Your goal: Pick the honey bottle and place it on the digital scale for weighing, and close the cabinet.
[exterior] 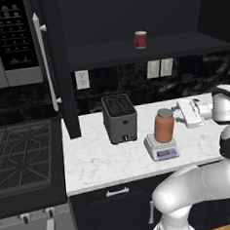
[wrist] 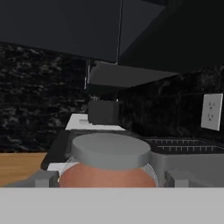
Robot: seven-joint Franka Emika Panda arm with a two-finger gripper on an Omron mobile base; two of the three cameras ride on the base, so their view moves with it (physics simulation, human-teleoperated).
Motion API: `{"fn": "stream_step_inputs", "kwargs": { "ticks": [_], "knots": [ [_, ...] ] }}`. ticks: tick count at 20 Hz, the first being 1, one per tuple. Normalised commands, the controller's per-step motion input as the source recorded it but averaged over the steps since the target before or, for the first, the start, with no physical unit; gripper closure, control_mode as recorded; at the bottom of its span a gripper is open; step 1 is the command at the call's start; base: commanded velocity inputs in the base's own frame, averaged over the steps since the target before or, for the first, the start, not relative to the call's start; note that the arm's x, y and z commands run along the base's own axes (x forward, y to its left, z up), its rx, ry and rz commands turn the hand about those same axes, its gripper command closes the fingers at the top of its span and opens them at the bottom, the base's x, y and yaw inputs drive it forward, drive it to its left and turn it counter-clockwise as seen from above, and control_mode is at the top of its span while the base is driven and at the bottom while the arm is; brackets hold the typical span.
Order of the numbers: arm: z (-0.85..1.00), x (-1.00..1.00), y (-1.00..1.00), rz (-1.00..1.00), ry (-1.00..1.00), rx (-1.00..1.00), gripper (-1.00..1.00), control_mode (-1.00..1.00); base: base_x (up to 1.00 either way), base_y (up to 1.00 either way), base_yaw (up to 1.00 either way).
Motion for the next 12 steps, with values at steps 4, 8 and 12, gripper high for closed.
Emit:
{"fn": "stream_step_inputs", "kwargs": {
  "ticks": [4, 8, 12],
  "knots": [
    [0.00, -0.29, -0.17, -0.05, -0.20, 0.00, -1.00, -1.00, 0.00, 0.00, 0.00],
    [0.16, -0.37, -0.22, -0.05, -0.35, 0.01, -1.00, -1.00, 0.00, 0.00, 0.00],
    [0.18, -0.32, -0.56, -0.08, -0.46, 0.10, -1.00, -1.00, 0.00, 0.00, 0.00]
  ]
}}
